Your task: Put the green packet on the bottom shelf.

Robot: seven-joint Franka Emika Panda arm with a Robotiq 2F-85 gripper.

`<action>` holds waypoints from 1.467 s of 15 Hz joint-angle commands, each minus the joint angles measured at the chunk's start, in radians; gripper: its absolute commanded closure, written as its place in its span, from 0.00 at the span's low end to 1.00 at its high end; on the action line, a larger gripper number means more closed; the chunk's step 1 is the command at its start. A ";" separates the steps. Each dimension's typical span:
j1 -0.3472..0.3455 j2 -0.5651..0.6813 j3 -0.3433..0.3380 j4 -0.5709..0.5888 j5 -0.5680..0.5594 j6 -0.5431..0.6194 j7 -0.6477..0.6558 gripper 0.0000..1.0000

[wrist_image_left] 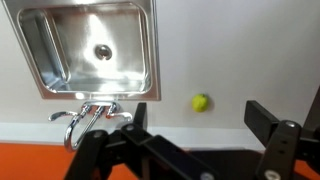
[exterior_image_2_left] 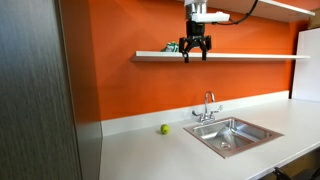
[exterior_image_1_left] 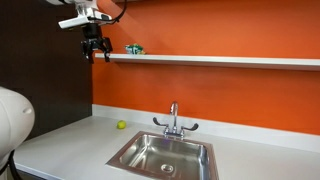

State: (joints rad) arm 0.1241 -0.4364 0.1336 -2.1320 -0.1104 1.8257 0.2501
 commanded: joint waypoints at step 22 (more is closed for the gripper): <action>-0.112 0.032 -0.188 -0.346 0.039 0.203 -0.325 0.00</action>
State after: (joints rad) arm 0.0334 -0.4062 -0.0562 -2.4601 -0.0617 2.0063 -0.0298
